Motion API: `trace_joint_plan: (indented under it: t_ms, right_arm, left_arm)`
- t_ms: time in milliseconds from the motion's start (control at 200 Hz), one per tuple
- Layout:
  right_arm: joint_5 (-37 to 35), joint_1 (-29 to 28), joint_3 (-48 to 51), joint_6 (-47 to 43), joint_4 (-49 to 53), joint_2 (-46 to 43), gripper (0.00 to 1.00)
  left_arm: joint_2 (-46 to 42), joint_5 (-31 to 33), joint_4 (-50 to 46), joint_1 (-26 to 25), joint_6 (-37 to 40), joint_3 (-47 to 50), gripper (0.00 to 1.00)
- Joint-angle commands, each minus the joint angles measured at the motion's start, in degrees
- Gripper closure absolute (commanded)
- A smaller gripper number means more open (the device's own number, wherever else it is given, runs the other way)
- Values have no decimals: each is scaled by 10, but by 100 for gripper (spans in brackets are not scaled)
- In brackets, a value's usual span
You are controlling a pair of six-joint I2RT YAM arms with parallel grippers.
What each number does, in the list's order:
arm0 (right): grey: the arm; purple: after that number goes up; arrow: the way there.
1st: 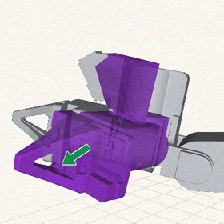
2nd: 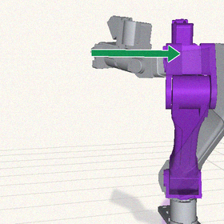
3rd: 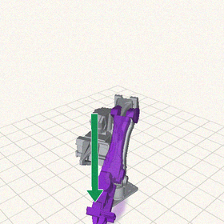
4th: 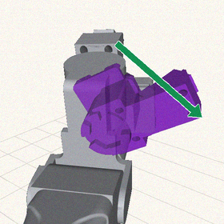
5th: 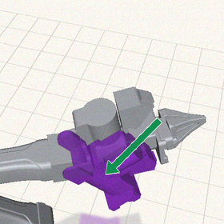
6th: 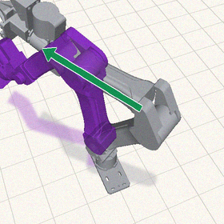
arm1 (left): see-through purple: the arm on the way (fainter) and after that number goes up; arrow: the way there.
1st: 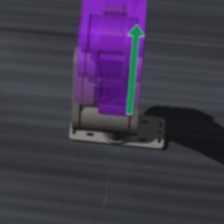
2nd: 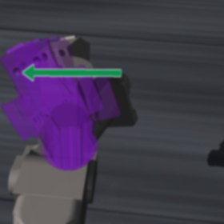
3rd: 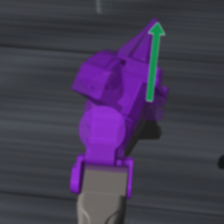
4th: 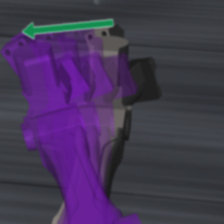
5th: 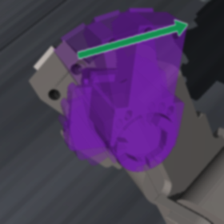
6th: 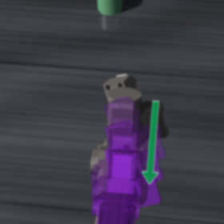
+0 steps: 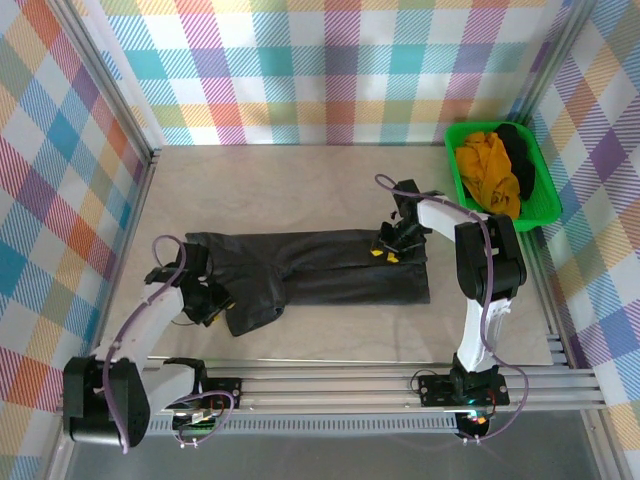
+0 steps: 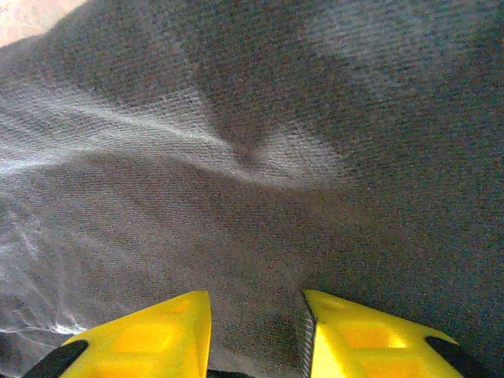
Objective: Fold and stack the t-shirts
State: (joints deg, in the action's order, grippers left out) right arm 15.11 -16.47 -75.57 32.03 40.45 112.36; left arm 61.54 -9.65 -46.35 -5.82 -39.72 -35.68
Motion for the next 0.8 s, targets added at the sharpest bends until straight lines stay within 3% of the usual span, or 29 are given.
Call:
trace_joint_plan:
  t_ms: [0,195,325,485,620,795]
  right_arm:
    - [9,2,-19,-12,18,2,65]
    - [10,2,-21,-12,19,4,65]
    - [8,3,-19,-14,21,0,66]
    - [6,6,-15,-14,20,-3,65]
    - [5,6,-14,-11,18,-2,65]
    - [-1,7,-14,-9,22,1,66]
  left_arm:
    - [0,-11,-28,-22,-64,25,57]
    - [67,16,11,-43,-74,32,58]
    - [81,12,58,-46,-72,45,63]
    - [72,13,47,-65,-83,55,67]
    - [67,11,70,-65,-96,72,77]
    - [77,73,39,-65,-75,15,96]
